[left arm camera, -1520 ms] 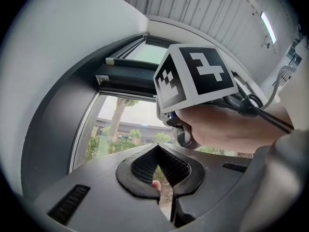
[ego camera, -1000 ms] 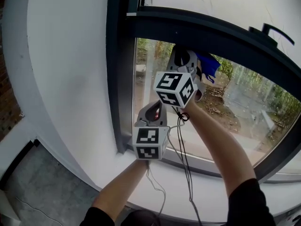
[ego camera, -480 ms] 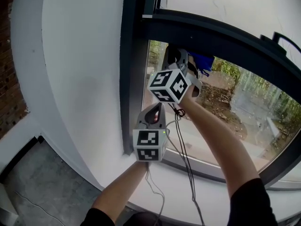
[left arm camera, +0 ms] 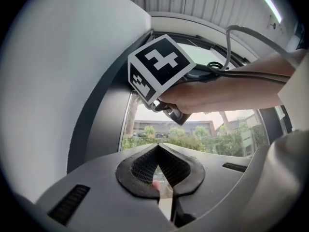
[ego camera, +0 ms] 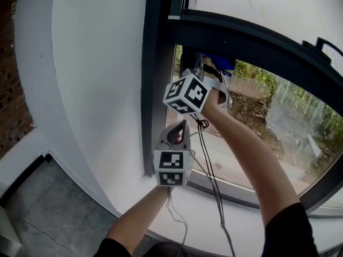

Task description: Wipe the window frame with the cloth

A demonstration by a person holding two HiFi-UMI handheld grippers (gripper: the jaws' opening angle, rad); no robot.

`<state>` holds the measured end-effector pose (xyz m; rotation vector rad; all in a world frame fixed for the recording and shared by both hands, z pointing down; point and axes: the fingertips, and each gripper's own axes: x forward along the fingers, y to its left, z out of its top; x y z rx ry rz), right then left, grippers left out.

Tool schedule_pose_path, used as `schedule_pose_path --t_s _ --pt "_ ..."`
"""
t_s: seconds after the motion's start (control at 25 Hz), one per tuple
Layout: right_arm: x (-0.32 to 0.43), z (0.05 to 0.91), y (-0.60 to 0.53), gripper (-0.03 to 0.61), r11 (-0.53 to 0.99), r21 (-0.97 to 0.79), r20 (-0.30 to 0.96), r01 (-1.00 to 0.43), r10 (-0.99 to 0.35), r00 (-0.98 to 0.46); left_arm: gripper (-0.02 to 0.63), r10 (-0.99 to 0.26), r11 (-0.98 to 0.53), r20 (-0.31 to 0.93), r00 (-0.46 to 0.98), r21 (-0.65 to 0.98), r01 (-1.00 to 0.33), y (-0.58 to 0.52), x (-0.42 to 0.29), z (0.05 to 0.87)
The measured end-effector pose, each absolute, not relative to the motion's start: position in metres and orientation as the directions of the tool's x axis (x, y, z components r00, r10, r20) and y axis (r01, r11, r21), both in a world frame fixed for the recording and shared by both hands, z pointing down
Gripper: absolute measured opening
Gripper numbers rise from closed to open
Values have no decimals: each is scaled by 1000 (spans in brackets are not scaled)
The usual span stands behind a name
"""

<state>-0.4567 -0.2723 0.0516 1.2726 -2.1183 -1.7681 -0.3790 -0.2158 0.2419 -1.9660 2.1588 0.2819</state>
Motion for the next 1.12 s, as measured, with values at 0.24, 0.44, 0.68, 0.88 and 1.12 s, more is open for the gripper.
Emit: schedule_pose_path --t_s 0.24,0.44,0.68,0.88,1.12 --pt "-472 56 -271 19 -13 878 -374 -479 -645 -667 4 -959 88 -269 -86 7 -996 -218 -380 250" --pt "-484 60 -269 18 11 905 -320 -425 -643 -696 5 -957 94 -273 -96 22 -995 -221 -385 253" --pt "-495 71 -266 18 -14 931 -297 -366 -615 -730 5 -943 136 -297 -152 73 -988 -221 -405 244" --pt "-495 72 -268 18 -31 930 -306 -366 -617 -725 5 -932 185 -311 -186 34 -982 -220 -418 235" --pt "-498 81 -272 18 -106 956 -275 -275 -655 -704 5 -930 178 -317 -185 49 -983 -221 -417 233"
